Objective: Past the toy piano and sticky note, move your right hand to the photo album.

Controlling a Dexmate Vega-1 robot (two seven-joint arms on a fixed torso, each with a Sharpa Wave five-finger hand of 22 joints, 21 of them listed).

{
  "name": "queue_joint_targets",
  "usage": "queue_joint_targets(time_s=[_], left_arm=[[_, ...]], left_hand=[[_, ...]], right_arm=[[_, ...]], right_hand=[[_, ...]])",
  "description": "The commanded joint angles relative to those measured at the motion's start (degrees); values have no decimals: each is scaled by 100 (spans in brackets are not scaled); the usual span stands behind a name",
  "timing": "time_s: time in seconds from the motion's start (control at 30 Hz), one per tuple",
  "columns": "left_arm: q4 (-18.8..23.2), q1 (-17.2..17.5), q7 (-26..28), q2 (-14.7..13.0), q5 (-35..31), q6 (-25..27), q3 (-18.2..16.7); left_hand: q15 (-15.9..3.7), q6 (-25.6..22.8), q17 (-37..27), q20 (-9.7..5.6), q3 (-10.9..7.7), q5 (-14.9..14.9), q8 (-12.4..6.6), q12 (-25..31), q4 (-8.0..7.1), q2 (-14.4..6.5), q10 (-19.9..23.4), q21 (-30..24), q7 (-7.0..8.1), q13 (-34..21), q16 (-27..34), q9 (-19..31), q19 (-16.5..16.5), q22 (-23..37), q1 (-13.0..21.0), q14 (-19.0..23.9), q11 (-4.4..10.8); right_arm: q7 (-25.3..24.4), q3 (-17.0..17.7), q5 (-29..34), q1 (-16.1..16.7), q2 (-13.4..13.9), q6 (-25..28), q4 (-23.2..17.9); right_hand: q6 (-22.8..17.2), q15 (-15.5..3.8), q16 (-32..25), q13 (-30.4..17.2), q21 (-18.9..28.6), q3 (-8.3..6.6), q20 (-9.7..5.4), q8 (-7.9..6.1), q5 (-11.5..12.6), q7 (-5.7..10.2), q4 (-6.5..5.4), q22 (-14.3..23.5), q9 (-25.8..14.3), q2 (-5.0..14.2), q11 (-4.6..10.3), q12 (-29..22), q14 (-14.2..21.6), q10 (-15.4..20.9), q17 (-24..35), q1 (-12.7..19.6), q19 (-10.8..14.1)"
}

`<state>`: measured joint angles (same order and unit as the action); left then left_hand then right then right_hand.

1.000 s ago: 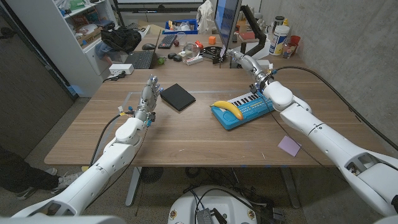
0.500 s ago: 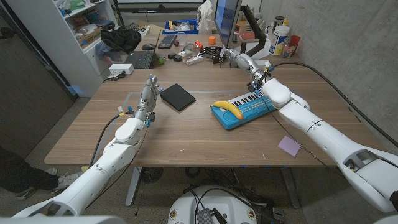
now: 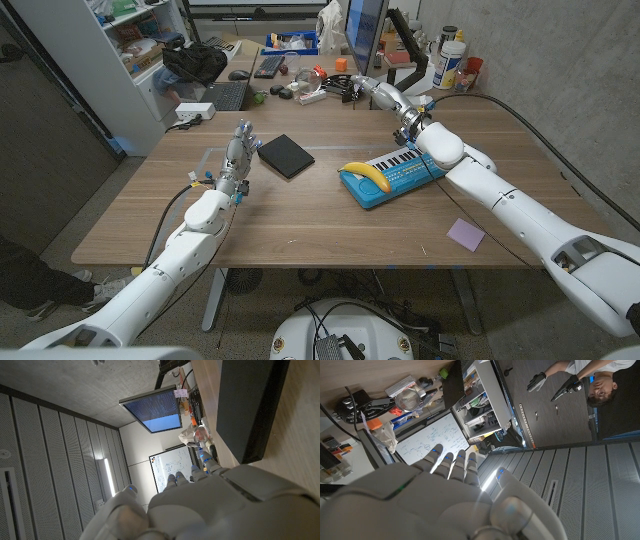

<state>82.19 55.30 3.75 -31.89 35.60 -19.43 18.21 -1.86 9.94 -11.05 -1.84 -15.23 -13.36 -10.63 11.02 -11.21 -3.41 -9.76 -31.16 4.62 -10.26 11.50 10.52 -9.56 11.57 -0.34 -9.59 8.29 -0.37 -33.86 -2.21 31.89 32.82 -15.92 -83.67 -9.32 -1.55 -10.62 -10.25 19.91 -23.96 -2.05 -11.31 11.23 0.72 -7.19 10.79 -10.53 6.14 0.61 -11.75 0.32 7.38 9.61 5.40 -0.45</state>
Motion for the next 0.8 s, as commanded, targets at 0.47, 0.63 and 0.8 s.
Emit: queue_joint_targets(time_s=[0.47, 0.63, 0.8], left_arm=[[67, 65, 50, -43, -26, -16, -40], [69, 75, 56, -47, -19, -17, -51], [46, 79, 45, -44, -2, -31, -64]], left_hand=[[-407, 1868, -18, -436, 1, -32, -38, 28, -1, -690, -1785, -31, 7, -29, 56, 14, -1798, 16, 7, -2222, -21], [-404, 1867, -17, -436, 2, -33, -38, 27, -1, -690, -1786, -31, 5, -29, 57, 14, -1798, 16, 8, -2221, -32], [-395, 1865, -17, -432, 3, -34, -37, 27, 0, -690, -1783, -31, 3, -29, 56, 15, -1801, 16, 8, -2221, -29]], right_arm=[[89, -296, 697, -322, -62, 100, -77], [136, -355, 760, -396, -114, 109, -34], [181, -405, 789, -464, -164, 99, 36]], right_hand=[[39, -27, 26, -13, -31, -47, -458, 21, -7, -13, 9, 14, -30, 392, 8, -15, 17, 11, 13, 63, 18], [64, -34, 24, -13, -37, -48, -463, 32, -8, -1, 8, 15, -28, 392, 30, -13, 17, 9, 14, 65, 18], [67, -33, 24, -13, -43, -46, -455, 34, -9, 53, 6, 15, -28, 389, 11, -11, 16, 7, 15, 66, 22]])
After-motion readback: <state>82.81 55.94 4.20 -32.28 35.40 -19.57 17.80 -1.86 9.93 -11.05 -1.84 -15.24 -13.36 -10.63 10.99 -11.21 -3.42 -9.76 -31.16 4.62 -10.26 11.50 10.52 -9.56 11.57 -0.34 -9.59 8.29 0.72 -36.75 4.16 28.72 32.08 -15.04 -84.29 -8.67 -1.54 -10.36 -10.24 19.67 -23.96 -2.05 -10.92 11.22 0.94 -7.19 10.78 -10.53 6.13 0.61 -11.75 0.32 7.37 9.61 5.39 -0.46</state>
